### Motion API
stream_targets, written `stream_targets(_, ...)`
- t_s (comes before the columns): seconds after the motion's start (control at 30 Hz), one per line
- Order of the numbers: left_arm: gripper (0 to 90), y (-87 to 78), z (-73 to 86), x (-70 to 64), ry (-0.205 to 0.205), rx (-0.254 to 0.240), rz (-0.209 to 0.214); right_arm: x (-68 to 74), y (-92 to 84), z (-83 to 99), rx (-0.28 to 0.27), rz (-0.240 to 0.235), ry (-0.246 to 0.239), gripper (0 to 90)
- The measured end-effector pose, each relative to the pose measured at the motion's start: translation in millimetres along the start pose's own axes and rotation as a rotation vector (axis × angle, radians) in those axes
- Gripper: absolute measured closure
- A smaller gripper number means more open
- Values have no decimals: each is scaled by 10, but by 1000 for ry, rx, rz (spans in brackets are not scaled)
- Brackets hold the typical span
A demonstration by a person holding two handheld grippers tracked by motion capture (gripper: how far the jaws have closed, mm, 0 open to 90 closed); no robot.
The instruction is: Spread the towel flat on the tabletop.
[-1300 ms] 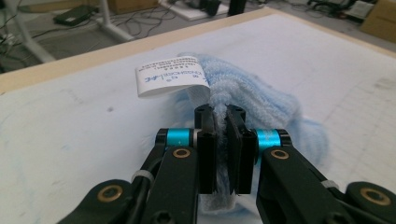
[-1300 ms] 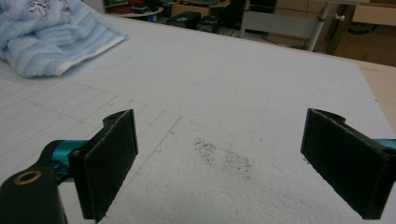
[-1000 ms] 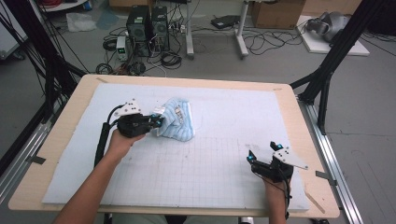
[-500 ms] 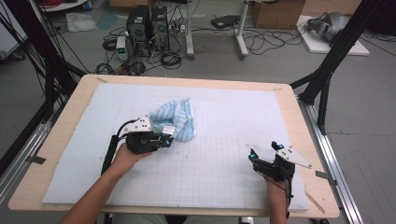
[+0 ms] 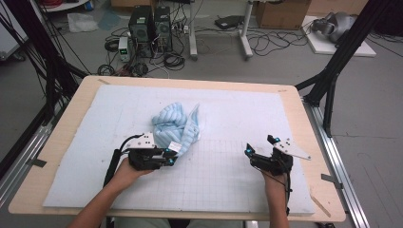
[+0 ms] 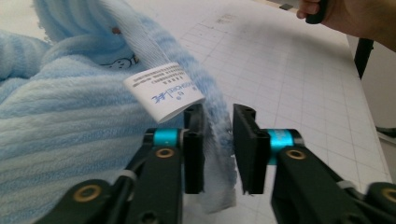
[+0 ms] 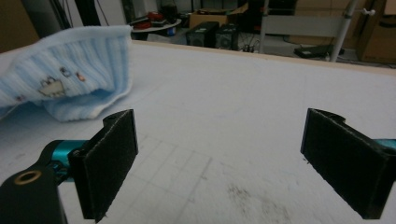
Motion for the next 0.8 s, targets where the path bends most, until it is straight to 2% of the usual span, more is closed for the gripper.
stream_targets(0.07,506,-43,8,19,-25,-24,-20,98,75,-99,0,-21,-22,101)
stream_targets(0.1,461,-109,3,62,-47,-58,-56,136,101,-126,7,-27,-18,101)
stream_targets(0.17,445,-152,-3,85,-52,-77,-72,208,164,-187,15,-46,-14,101)
stream_targets(0.2,445,-197,-6,117,-56,-93,-93,208,164,-187,15,-46,-14,101)
stream_targets(0.23,423,-287,-5,181,-57,-115,-133,293,229,-244,26,-63,-25,102)
stream_targets(0.33,400,-420,-2,280,-52,-138,-203,449,352,-333,41,-98,-42,110)
stream_targets(0.37,390,-420,-2,280,-52,-138,-203,503,403,-366,46,-111,-54,125)
stream_targets(0.43,376,-508,1,347,-51,-151,-250,558,458,-405,46,-123,-66,142)
stream_targets(0.47,325,-551,8,382,-57,-154,-274,674,577,-480,54,-146,-87,143)
stream_targets(0.5,325,-593,14,417,-77,-167,-299,674,577,-480,54,-146,-87,143)
stream_targets(0.53,278,-674,35,485,-106,-184,-342,793,702,-540,77,-167,-95,151)
stream_targets(0.57,272,-674,35,485,-106,-184,-342,862,767,-567,94,-183,-100,160)
stream_targets(0.6,272,-708,49,511,-115,-188,-355,862,767,-567,94,-183,-100,160)
stream_targets(0.63,253,-739,60,534,-121,-195,-369,1006,890,-616,104,-220,-116,195)
stream_targets(0.67,250,-800,74,566,-127,-208,-390,1072,957,-630,113,-233,-129,197)
stream_targets(0.8,221,-871,91,596,-119,-210,-401,1296,1213,-638,173,-269,-150,220)
Point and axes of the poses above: each handheld gripper's, and its own axes: y roughly forward along the jaws, z roughly out of its underside, x roughly to its left, the point moved 9 cm from there along y, roughly forward along the jaws, and after that the axes turned 6 degrees about z, right-handed, at the moved point
